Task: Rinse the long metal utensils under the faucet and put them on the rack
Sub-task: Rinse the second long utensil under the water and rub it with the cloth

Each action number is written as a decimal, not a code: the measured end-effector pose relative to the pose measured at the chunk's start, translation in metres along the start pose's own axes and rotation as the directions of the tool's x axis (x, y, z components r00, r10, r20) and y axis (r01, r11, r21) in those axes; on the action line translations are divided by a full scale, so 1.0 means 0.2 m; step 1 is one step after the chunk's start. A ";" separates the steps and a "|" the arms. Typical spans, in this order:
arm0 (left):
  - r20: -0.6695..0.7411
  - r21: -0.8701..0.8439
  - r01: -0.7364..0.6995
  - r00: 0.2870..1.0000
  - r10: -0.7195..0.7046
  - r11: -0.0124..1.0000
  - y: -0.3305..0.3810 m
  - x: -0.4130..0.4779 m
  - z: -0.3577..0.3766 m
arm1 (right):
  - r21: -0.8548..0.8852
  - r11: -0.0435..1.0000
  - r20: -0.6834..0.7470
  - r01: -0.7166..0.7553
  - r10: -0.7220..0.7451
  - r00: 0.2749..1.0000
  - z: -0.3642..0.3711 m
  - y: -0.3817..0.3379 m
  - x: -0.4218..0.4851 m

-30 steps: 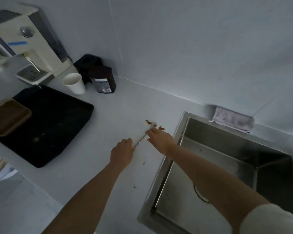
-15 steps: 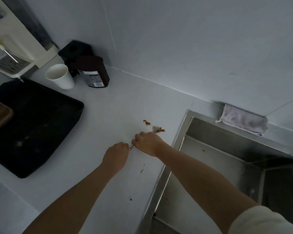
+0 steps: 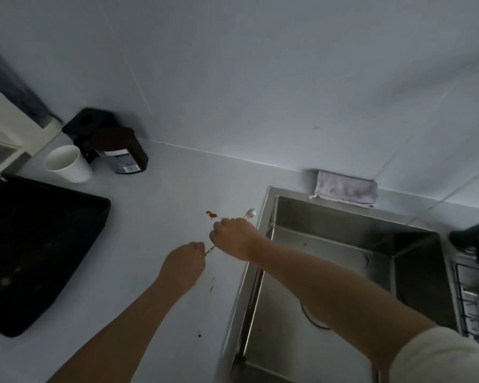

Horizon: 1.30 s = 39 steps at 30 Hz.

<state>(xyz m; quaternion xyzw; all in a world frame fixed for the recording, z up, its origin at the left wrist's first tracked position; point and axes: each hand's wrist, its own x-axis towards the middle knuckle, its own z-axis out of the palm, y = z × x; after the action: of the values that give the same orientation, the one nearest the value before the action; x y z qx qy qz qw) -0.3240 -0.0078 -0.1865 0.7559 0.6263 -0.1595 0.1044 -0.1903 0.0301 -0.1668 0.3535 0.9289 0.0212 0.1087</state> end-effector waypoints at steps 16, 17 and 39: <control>-0.167 -0.005 -0.431 0.890 0.425 0.902 0.54 0.06 -0.45 | 0.224 0.876 -0.145 -0.426 0.463 0.875 -0.02 0.40 -0.87; -0.158 0.005 -0.440 0.886 0.435 0.898 0.56 0.08 -0.47 | 0.256 0.846 -0.117 -0.468 0.507 0.854 -0.01 0.44 -0.92; -0.243 0.177 -0.536 0.789 0.564 0.825 0.94 0.38 -0.81 | 0.848 -0.496 0.386 0.185 0.818 0.427 -0.05 0.87 -1.35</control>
<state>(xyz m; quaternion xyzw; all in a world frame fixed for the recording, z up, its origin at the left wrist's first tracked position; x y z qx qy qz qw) -0.1101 0.0834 -0.0725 0.9245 0.3784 -0.0425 0.0176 0.1169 -0.0171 -0.0864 0.5985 0.2532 -0.5314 -0.5434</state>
